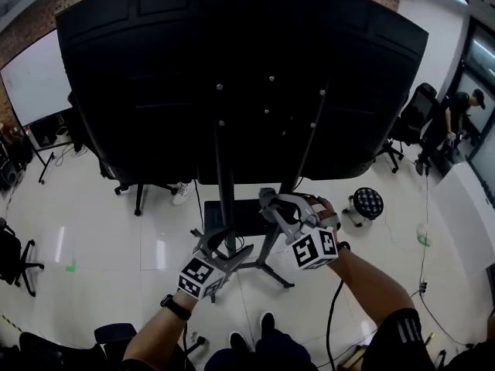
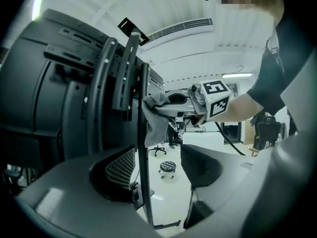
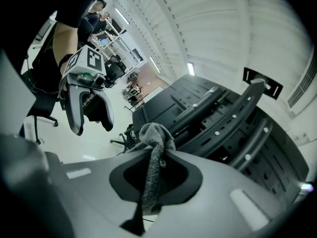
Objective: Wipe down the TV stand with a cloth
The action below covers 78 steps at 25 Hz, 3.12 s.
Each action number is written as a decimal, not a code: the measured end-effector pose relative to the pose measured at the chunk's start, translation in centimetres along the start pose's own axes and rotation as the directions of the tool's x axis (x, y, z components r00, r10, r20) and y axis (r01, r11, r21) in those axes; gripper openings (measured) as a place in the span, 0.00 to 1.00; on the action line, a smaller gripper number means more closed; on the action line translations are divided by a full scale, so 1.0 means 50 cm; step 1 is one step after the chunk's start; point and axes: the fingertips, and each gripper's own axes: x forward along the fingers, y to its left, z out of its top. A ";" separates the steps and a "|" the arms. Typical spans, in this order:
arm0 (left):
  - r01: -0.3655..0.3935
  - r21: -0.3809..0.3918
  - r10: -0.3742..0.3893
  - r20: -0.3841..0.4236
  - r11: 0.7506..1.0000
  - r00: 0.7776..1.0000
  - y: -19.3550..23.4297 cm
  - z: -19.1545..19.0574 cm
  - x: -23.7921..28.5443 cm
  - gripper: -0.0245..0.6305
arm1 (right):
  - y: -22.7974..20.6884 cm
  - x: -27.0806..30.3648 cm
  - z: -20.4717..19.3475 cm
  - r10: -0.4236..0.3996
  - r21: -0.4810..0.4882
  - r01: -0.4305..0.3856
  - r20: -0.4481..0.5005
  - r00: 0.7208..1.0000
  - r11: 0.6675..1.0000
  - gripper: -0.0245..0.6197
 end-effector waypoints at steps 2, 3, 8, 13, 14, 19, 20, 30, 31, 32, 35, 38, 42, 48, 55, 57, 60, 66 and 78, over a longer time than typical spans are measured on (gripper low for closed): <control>-0.001 0.053 0.000 0.015 0.999 1.000 -0.006 0.056 0.002 0.51 | -0.072 -0.026 0.014 -0.047 -0.006 0.047 0.010 0.999 0.999 0.07; -0.003 0.076 0.002 0.020 0.997 1.000 -0.008 0.082 0.005 0.51 | -0.107 -0.037 0.020 -0.069 -0.013 0.070 0.016 0.997 0.997 0.07; 0.007 0.137 -0.016 0.070 0.990 0.997 -0.032 0.204 0.047 0.51 | -0.273 -0.078 0.046 -0.161 -0.050 0.164 0.055 0.985 0.985 0.07; -0.021 0.181 0.001 0.110 0.983 0.994 -0.043 0.289 0.107 0.51 | -0.400 -0.104 0.071 -0.207 -0.044 0.213 0.118 0.971 0.976 0.07; -0.025 0.190 0.003 0.118 0.981 0.993 -0.046 0.305 0.121 0.51 | -0.420 -0.110 0.076 -0.210 -0.055 0.218 0.132 0.969 0.974 0.07; -0.045 0.200 0.011 0.168 0.979 0.986 -0.059 0.387 0.174 0.51 | -0.514 -0.128 0.102 -0.211 -0.122 0.236 0.188 0.959 0.964 0.07; -0.051 0.204 0.015 0.178 0.978 0.984 -0.059 0.400 0.183 0.51 | -0.534 -0.127 0.104 -0.212 -0.134 0.240 0.197 0.957 0.961 0.07; -0.119 0.212 0.073 0.211 0.970 0.975 -0.023 0.461 0.240 0.50 | -0.642 -0.076 0.098 -0.192 -0.282 0.255 0.231 0.954 0.925 0.07; -0.122 0.205 0.078 0.210 0.971 0.975 -0.021 0.459 0.244 0.50 | -0.639 -0.070 0.092 -0.184 -0.304 0.249 0.226 0.957 0.919 0.07; -0.126 0.199 0.083 0.208 0.972 0.975 -0.019 0.456 0.247 0.50 | -0.634 -0.064 0.085 -0.176 -0.321 0.243 0.224 0.959 0.916 0.07; -0.139 0.198 0.099 0.199 0.970 0.975 -0.014 0.444 0.256 0.50 | -0.625 -0.066 0.084 -0.187 -0.355 0.270 0.249 0.950 0.895 0.07; -0.144 0.198 0.108 0.180 0.970 0.978 -0.013 0.426 0.267 0.49 | -0.612 -0.073 0.082 -0.206 -0.394 0.310 0.284 0.936 0.865 0.07; -0.138 0.183 0.107 0.165 0.973 0.980 -0.015 0.405 0.280 0.49 | -0.587 -0.075 0.066 -0.202 -0.432 0.323 0.303 0.931 0.842 0.07; -0.125 0.160 0.099 0.160 0.979 0.982 -0.014 0.381 0.295 0.49 | -0.534 -0.060 0.028 -0.174 -0.481 0.296 0.282 0.944 0.826 0.07; -0.110 0.131 0.091 0.149 0.985 0.985 -0.020 0.350 0.312 0.49 | -0.474 -0.046 -0.013 -0.135 -0.544 0.244 0.233 0.963 0.803 0.07; -0.113 0.124 0.095 0.144 0.986 0.985 -0.017 0.341 0.313 0.49 | -0.451 -0.040 -0.025 -0.123 -0.562 0.230 0.221 0.968 0.795 0.07; -0.118 0.107 0.103 0.140 0.987 0.985 -0.010 0.328 0.311 0.49 | -0.426 -0.034 -0.042 -0.113 -0.553 0.211 0.206 0.972 0.806 0.07; -0.119 0.071 0.110 0.118 0.990 0.987 -0.005 0.280 0.316 0.49 | -0.391 -0.030 -0.068 -0.140 -0.530 0.234 0.212 0.967 0.815 0.07; -0.107 -0.014 0.107 0.054 0.994 0.993 0.003 0.157 0.336 0.49 | -0.308 -0.006 -0.122 -0.072 -0.465 0.147 0.175 0.982 0.873 0.07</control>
